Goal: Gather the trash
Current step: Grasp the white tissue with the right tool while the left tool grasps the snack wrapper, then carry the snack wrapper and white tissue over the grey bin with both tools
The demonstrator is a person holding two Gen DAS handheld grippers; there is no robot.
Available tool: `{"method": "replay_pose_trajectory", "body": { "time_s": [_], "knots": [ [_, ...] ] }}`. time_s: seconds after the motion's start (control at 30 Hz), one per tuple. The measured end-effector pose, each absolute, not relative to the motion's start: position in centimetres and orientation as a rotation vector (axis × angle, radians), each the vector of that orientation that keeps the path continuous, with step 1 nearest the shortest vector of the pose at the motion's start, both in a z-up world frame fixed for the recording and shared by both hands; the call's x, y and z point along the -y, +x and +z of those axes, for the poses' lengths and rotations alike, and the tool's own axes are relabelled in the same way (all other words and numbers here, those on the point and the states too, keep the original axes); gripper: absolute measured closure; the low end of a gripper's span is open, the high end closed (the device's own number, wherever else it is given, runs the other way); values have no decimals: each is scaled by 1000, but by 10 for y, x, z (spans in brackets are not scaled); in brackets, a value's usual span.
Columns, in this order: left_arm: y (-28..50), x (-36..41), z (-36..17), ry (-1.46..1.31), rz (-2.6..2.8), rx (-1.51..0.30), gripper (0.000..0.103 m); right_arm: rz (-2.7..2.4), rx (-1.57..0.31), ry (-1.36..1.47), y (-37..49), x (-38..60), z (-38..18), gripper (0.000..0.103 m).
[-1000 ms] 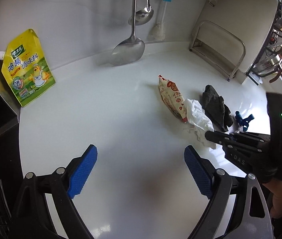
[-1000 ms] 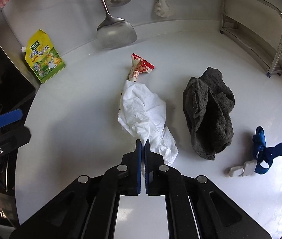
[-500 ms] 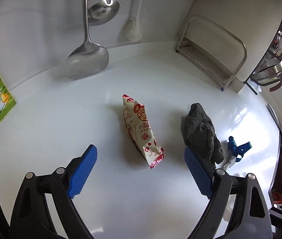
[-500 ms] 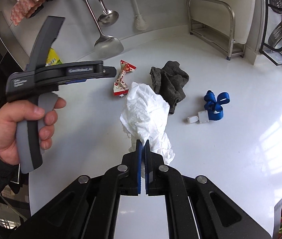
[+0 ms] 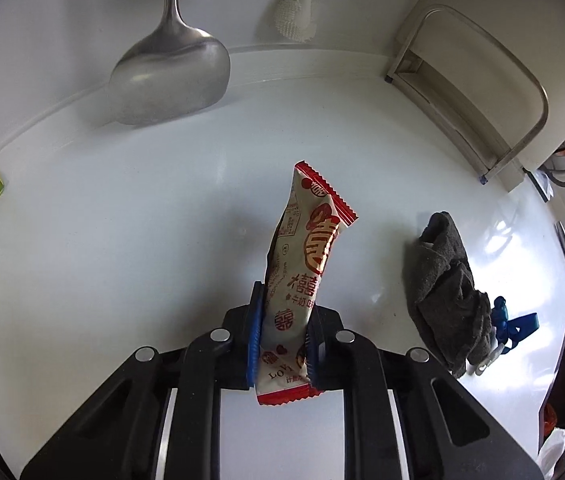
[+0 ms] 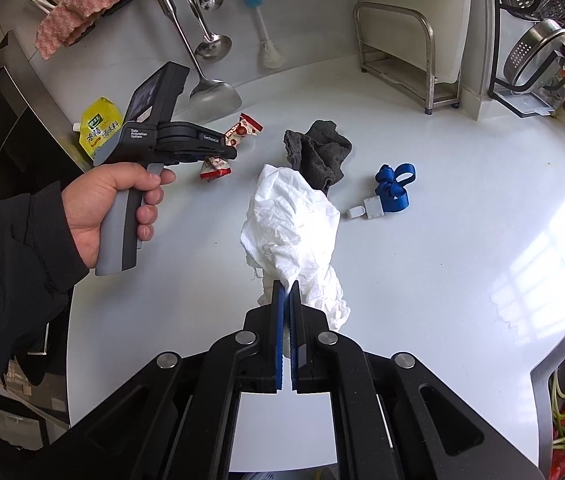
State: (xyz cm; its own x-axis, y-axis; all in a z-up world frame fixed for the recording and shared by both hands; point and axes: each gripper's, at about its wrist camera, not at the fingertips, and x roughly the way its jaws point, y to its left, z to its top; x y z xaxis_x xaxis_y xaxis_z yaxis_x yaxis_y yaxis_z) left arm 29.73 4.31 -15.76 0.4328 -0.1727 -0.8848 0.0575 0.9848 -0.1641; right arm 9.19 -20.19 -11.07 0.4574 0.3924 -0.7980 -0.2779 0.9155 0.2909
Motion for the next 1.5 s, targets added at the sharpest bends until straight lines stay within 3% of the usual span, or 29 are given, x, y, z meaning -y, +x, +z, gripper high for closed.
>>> {"method": "replay_pose_trajectory", "body": {
  "time_s": [0.43, 0.9, 1.5],
  "knots": [
    [199, -21, -81, 101, -130, -966, 86, 471, -968, 109, 67, 210, -92, 101],
    [104, 14, -36, 105, -173, -908, 86, 470, -926, 105, 6, 245, -68, 101],
    [-17, 83, -67, 145, -321, -999, 86, 447, -982, 114, -86, 280, -88, 101]
  ]
}}
